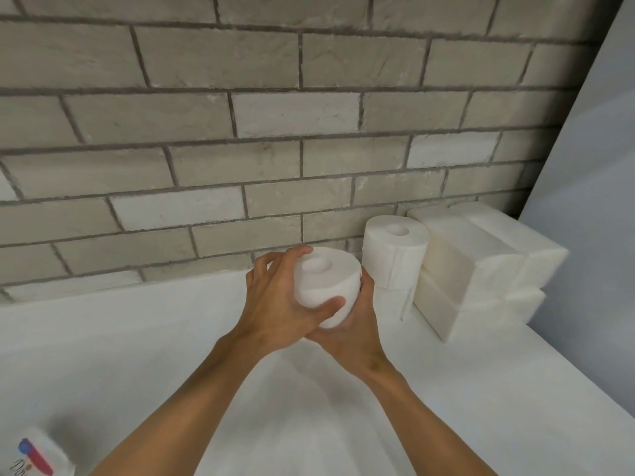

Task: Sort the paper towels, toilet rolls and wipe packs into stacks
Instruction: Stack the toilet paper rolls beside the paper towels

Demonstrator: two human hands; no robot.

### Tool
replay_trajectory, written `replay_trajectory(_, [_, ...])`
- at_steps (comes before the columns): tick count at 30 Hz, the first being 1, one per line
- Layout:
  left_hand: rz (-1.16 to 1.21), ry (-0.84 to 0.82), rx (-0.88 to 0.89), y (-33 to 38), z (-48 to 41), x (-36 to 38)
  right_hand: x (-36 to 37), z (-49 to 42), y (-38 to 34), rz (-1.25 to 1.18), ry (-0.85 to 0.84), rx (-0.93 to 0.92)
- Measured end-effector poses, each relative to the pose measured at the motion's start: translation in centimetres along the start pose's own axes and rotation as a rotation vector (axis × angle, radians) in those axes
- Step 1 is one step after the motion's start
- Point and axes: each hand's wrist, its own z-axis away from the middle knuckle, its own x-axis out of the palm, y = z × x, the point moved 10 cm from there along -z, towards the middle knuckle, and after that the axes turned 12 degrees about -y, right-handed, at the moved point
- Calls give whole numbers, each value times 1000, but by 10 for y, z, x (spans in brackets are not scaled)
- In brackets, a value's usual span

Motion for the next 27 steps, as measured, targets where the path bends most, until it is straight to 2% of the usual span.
replay_trajectory(5, [77, -42, -23, -9, -7, 5, -6, -9, -11, 0, -3, -9])
replay_trajectory(12, [600, -15, -93, -19, -18, 11, -11, -20, -23, -18, -21, -27])
replay_trajectory(15, [741, -9, -113, -20, -24, 20, -13, -21, -28, -37, -24, -32])
replay_trajectory(21, [751, 78, -74, -25, -40, 22, -17, -29, -33, -102, -85, -43])
replay_trajectory(27, [672, 158, -17, -32, -63, 32, -42, -40, -14, 43, -48, 6])
